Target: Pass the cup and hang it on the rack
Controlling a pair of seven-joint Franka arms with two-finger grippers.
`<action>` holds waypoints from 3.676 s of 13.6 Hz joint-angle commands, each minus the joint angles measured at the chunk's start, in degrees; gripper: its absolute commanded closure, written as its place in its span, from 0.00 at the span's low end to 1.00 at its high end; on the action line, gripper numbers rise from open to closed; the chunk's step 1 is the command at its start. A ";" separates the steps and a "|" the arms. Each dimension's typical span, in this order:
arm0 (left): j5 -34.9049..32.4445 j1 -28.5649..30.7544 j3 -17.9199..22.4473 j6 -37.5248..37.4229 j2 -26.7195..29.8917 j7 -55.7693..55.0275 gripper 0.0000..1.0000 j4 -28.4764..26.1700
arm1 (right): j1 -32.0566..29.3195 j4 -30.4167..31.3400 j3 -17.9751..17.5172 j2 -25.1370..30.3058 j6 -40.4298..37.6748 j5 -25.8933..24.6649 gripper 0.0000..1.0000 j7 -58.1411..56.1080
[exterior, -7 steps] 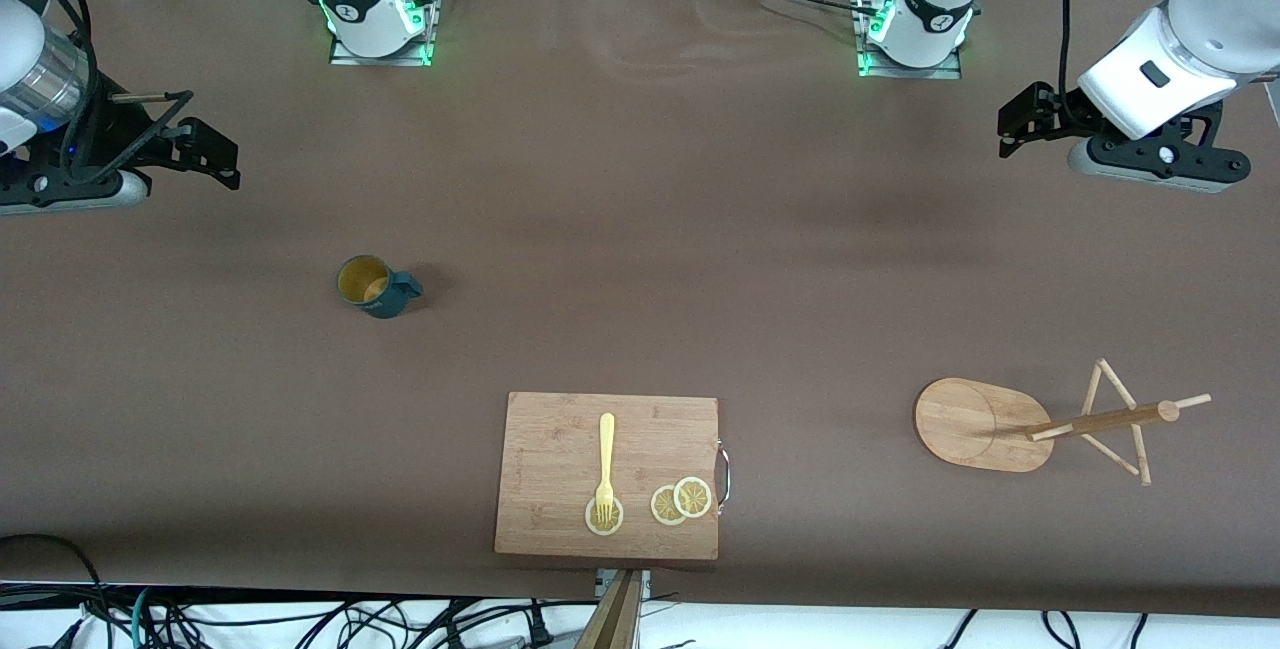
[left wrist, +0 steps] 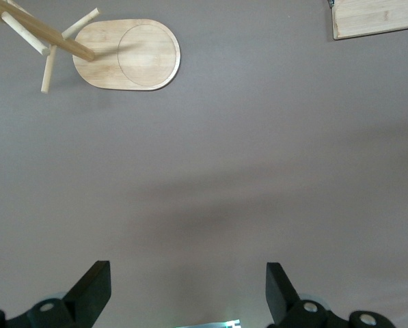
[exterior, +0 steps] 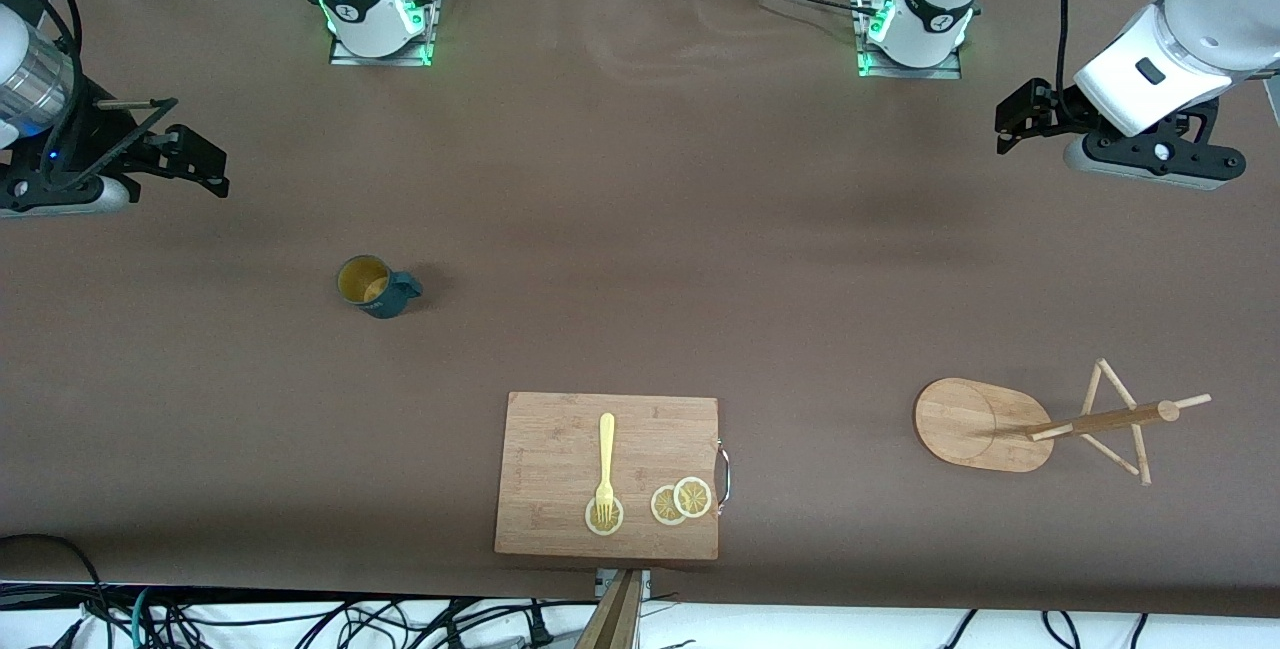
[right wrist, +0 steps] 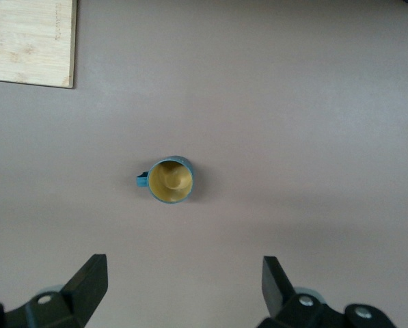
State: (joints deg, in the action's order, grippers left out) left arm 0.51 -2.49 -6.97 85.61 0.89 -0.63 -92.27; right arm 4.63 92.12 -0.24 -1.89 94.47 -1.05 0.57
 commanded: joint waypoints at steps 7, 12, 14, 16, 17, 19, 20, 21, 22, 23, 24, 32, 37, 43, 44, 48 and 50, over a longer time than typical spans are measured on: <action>-1.39 0.21 0.11 -0.97 0.16 0.80 0.00 1.39 | -0.23 -0.63 -0.03 -0.39 -0.34 -0.97 0.00 0.13; -1.39 -0.14 -0.06 -0.98 0.16 0.45 0.00 1.39 | 0.03 -0.89 -0.11 -1.18 -0.52 -0.88 0.00 -0.65; -1.39 -0.06 0.11 -0.80 -0.10 0.89 0.00 1.65 | -0.14 -0.80 -0.12 -1.27 -2.26 -0.62 0.00 -2.23; -1.39 0.21 0.29 -0.97 -0.01 0.89 0.00 1.57 | -0.14 -0.72 -0.12 -1.27 -4.64 -0.45 0.00 -5.74; -1.39 0.21 0.20 -1.15 -0.01 0.72 0.00 1.56 | -0.23 -0.72 -0.12 -1.36 -5.43 -0.45 0.00 -5.84; -1.39 0.29 0.20 -1.15 -0.01 0.63 0.00 1.56 | -0.23 -0.63 -0.03 -1.36 -5.88 -0.71 0.00 -6.11; -1.30 0.47 0.55 -1.06 -0.01 0.89 0.00 1.56 | -0.23 -0.54 -0.03 -2.15 -6.84 -0.71 0.00 -6.20; -1.30 0.47 0.64 -1.06 -0.01 0.80 0.00 1.56 | -0.23 -0.54 -0.03 -2.85 -8.41 -0.54 0.00 -5.94; -1.30 0.38 0.29 -1.06 -0.01 0.54 0.00 1.56 | -0.23 -0.19 -0.11 -3.90 -8.43 -0.36 0.00 -5.93; -1.39 0.30 0.03 -1.15 -0.01 0.54 0.00 1.56 | -0.23 0.07 -0.12 -5.48 -7.99 -0.19 0.00 -5.93; -1.39 0.12 -0.06 -1.24 0.07 0.45 0.00 1.56 | -0.06 0.16 -0.12 -7.58 -7.03 -0.10 0.00 -5.93; -1.47 -0.41 -0.59 -1.50 0.08 0.45 0.00 1.65 | 0.21 20.63 -0.20 -11.72 24.41 -0.18 0.01 -6.02; -1.30 -0.06 -0.33 -1.85 0.16 0.19 0.00 1.65 | 0.21 19.68 -0.20 -17.53 30.15 -0.10 0.02 -5.93; -1.30 -0.32 -0.68 -3.09 0.25 0.19 0.00 1.65 | 0.21 19.94 -0.29 -21.84 34.29 -0.10 0.14 -5.76; -1.30 -0.32 -0.68 -3.17 0.25 0.10 0.00 1.65 | 0.21 19.94 -0.29 -22.10 34.46 -0.10 0.24 -5.67; -1.30 -0.23 -0.50 -3.44 0.25 0.10 0.00 1.65 | 0.21 20.46 -0.38 -22.72 34.99 -0.01 0.58 -5.14; -1.30 -0.23 -0.42 -3.44 0.25 0.10 0.00 1.65 | 0.21 21.25 -0.47 -22.98 35.60 0.08 0.59 -4.97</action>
State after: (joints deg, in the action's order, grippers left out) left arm 0.48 -2.51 -7.49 83.31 0.95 -0.63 -91.67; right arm 4.78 112.52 -0.48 -24.80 129.00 -1.06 -4.59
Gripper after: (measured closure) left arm 0.000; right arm 0.581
